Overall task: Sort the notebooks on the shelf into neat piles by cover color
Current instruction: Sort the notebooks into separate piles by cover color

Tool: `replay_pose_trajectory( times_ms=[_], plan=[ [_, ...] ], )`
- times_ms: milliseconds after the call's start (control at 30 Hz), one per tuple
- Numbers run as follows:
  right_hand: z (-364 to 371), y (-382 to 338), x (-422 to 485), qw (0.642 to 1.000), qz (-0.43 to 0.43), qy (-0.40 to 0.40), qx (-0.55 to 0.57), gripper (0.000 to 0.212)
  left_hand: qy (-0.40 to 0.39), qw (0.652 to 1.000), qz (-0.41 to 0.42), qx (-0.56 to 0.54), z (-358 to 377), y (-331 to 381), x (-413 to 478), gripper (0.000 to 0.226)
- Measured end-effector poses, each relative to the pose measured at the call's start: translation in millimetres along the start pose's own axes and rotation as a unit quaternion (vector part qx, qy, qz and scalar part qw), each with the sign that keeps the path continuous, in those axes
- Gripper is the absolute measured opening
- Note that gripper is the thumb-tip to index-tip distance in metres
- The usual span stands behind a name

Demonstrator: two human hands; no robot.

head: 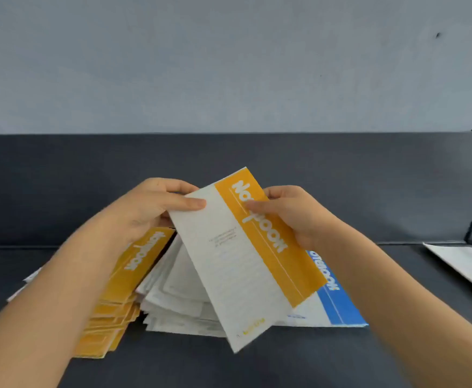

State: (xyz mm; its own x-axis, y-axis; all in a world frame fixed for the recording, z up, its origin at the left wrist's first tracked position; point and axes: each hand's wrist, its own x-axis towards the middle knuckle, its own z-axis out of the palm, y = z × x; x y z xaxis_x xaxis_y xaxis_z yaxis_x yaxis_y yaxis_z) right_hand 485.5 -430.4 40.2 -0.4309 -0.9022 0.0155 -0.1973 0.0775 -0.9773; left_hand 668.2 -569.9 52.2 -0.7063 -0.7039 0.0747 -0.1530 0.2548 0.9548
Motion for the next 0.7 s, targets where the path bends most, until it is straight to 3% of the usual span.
replay_pose_trajectory(
  times_ms=[100, 200, 300, 367, 400, 467, 533, 600, 700],
  plan=[
    [64, -5, 15, 0.995, 0.057, 0.019, 0.077, 0.018, 0.014, 0.998, -0.025, -0.046, -53, -25, -18, 0.035],
    [120, -2, 25, 0.992, 0.062, 0.057, 0.092, 0.015, 0.074, 0.996, -0.023, -0.04, -85, -49, -19, 0.036],
    [167, 5, 38, 0.991, 0.004, 0.127, -0.04, 0.035, 0.17, 0.985, 0.0, 0.028, -102, -71, -10, 0.038],
    [191, 14, 49, 0.98, -0.033, 0.091, -0.172, 0.05, 0.206, 0.971, 0.023, 0.119, -112, -86, -2, 0.036],
    [200, 20, 55, 0.959, -0.049, 0.049, -0.276, 0.049, 0.21, 0.962, 0.03, 0.172, -117, -94, 1, 0.033],
    [214, 36, 65, 0.879, -0.059, -0.021, -0.472, 0.051, 0.187, 0.935, 0.018, 0.301, -125, -106, 4, 0.029],
    [223, 41, 65, 0.832, -0.043, -0.051, -0.55, 0.056, 0.11, 0.877, -0.016, 0.468, -127, -119, 4, 0.037],
    [227, 39, 65, 0.816, -0.042, -0.053, -0.574, 0.056, 0.023, 0.84, -0.035, 0.54, -126, -133, 4, 0.055],
    [229, 34, 70, 0.809, -0.028, -0.072, -0.582, 0.055, -0.016, 0.842, -0.052, 0.537, -127, -143, 4, 0.064]
  ],
)
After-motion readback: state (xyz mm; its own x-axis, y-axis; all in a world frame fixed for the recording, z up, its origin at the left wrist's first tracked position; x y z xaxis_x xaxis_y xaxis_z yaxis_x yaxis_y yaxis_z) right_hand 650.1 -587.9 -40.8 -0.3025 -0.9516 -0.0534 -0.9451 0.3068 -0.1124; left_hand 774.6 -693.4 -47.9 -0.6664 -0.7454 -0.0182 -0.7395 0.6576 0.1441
